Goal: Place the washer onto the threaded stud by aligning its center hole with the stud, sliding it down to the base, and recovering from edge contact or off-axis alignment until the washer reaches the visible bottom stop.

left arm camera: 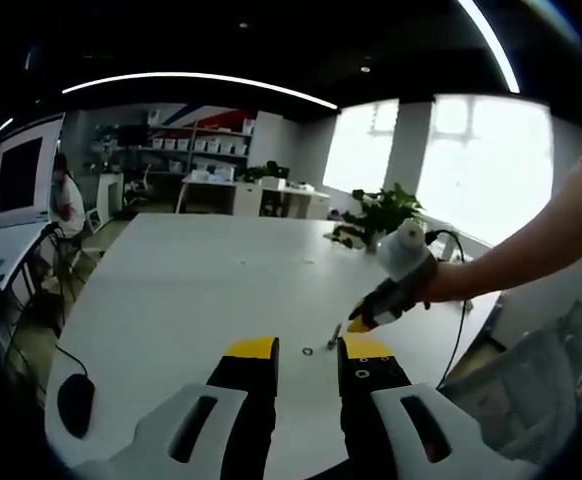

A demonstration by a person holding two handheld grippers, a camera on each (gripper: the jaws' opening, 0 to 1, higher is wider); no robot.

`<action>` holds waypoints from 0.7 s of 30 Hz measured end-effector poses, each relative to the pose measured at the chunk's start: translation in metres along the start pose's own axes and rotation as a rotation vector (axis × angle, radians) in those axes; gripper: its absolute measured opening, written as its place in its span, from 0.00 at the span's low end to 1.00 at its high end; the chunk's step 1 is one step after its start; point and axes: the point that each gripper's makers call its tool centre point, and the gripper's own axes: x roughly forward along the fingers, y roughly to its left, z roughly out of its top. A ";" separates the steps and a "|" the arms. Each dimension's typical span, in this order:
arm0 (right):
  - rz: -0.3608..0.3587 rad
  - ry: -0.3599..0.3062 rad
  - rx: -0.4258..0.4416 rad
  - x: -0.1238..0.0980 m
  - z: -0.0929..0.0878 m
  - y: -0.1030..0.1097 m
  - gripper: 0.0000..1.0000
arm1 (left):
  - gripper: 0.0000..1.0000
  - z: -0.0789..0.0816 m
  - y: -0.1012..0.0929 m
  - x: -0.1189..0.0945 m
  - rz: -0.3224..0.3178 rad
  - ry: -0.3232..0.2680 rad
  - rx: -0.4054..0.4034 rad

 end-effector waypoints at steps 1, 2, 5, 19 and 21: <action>0.001 -0.002 -0.001 -0.001 0.002 0.000 0.20 | 0.21 0.000 0.000 0.000 0.000 -0.002 -0.002; 0.000 -0.005 -0.004 -0.001 0.003 0.000 0.20 | 0.21 0.000 0.000 0.000 0.000 -0.002 -0.002; -0.001 -0.009 -0.010 -0.002 0.007 0.000 0.20 | 0.21 0.000 0.001 0.000 0.003 -0.004 -0.001; 0.010 -0.019 -0.037 0.002 0.020 0.002 0.20 | 0.21 0.000 0.002 -0.001 0.009 -0.001 -0.003; 0.014 -0.018 -0.045 0.002 0.021 0.004 0.20 | 0.21 0.000 0.003 -0.001 0.010 -0.003 -0.003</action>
